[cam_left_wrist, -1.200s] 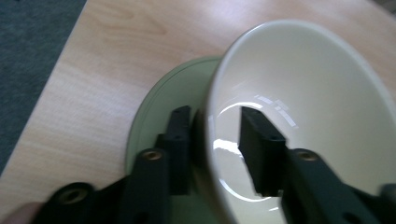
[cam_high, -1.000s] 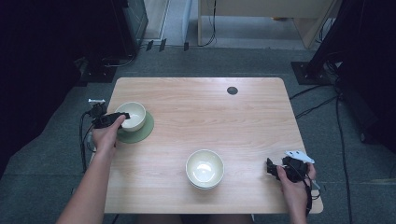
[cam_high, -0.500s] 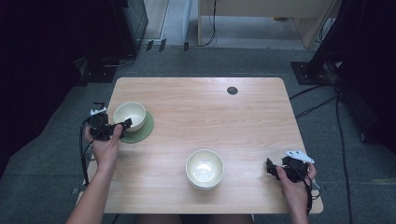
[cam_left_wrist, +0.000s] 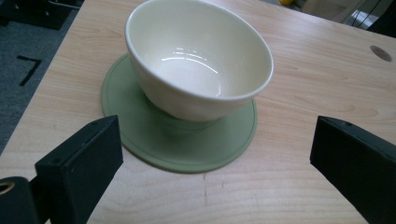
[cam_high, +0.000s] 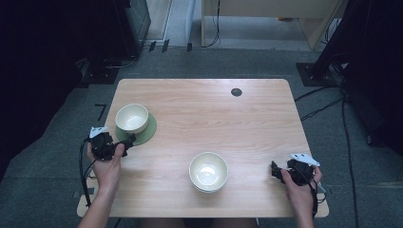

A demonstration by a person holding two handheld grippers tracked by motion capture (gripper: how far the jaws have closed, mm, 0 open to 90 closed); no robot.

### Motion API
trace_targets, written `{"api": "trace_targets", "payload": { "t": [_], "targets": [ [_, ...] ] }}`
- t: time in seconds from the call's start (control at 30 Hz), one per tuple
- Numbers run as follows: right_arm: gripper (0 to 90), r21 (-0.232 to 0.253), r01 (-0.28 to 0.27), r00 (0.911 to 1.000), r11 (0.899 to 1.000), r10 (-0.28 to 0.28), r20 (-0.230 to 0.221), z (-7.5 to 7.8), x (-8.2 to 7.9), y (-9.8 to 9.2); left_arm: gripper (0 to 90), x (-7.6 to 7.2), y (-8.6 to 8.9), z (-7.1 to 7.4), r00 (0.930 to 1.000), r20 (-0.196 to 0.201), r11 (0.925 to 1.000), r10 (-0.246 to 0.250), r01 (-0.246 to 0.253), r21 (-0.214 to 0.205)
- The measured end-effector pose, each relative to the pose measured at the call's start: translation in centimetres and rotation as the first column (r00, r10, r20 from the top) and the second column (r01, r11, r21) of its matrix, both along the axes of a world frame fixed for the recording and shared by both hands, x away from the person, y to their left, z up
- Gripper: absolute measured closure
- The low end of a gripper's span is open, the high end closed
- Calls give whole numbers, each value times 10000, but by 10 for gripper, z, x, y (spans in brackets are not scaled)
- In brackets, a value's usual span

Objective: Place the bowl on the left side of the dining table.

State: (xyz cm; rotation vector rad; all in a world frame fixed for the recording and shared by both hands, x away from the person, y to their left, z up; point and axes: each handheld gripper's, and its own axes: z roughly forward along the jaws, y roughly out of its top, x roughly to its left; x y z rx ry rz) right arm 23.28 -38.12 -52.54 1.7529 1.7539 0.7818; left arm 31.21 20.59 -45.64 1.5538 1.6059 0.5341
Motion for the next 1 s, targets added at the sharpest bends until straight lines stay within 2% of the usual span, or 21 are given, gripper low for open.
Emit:
{"api": "trace_targets", "payload": {
  "t": [0.07,0.13,0.2,0.4,0.67,0.83,1.0],
  "targets": [
    [77,-2,-3,10000,10000,3,3,0,0,0,20,-4,1,-2,9999,36,9999,-154,153,61],
    [78,-6,-1,10000,10000,1,-12,0,0,0,20,-8,2,-4,9997,136,9989,-190,184,428],
    [77,0,2,10000,10000,-2,-7,0,0,0,20,-12,3,-7,9996,106,9980,-253,247,579],
    [78,-5,-22,10000,10000,22,-6,0,0,0,20,-22,6,-20,9997,27,9976,-232,230,657],
    [78,-3,-20,10000,10000,20,-5,0,0,0,21,-35,11,-37,9992,-225,9941,-341,363,1023],
    [77,-4,-23,10000,10000,23,-8,0,0,0,21,-40,15,-43,9987,-340,9929,-387,422,1113],
    [77,-3,-22,10000,10000,22,-7,0,0,0,21,-45,17,-47,9982,-395,9887,-461,513,1409]
  ]
}}
